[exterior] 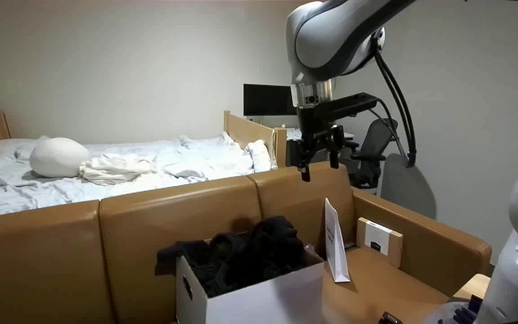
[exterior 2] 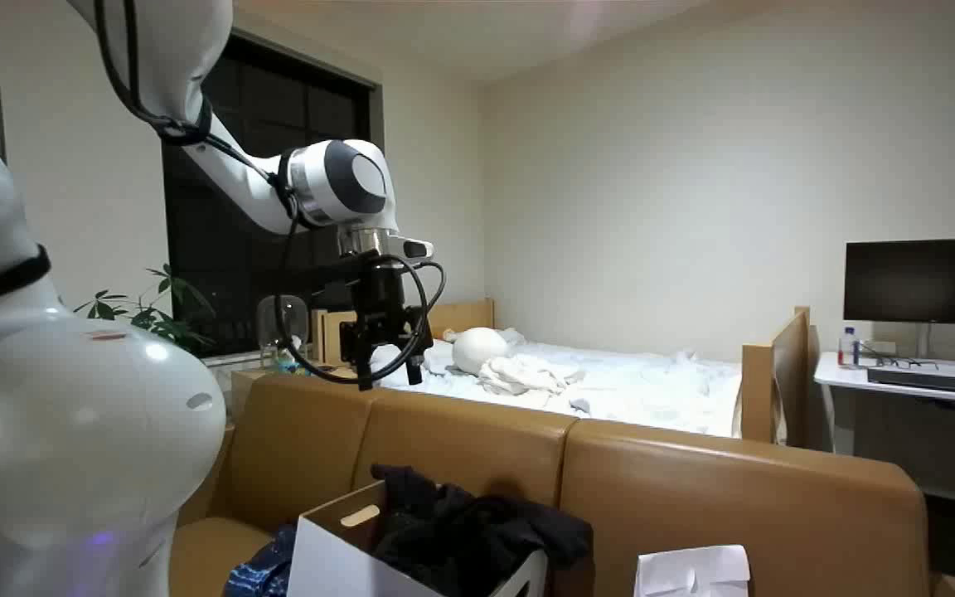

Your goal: Put the white book in the box

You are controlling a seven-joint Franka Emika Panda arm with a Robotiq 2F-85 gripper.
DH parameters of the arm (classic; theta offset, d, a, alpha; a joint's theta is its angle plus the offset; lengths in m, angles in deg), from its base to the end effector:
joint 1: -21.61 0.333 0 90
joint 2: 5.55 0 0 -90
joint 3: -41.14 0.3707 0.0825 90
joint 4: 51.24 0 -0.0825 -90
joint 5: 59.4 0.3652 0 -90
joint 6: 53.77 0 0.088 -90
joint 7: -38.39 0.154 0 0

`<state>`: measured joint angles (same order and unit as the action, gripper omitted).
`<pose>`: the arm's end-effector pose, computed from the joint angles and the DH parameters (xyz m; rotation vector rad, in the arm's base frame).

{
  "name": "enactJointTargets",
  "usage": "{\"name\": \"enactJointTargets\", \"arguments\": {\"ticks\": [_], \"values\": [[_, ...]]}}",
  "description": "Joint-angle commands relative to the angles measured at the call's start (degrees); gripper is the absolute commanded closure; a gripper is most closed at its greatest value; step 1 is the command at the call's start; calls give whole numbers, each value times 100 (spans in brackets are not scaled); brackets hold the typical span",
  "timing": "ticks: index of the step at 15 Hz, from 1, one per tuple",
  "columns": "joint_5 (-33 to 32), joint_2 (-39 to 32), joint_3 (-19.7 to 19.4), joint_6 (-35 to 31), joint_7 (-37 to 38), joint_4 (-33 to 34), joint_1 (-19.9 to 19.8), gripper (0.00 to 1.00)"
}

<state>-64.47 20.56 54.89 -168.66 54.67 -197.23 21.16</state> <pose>0.3366 0.0720 0.4276 2.9380 -0.0581 -0.0780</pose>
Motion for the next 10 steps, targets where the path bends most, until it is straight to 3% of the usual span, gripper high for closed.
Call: {"name": "enactJointTargets", "arguments": {"ticks": [1,6,10], "values": [[-66,-18,-141,15,58,9,152,0],[-66,-18,-141,15,58,9,152,0],[65,88,-899,-527,-282,352,-179,0]]}}
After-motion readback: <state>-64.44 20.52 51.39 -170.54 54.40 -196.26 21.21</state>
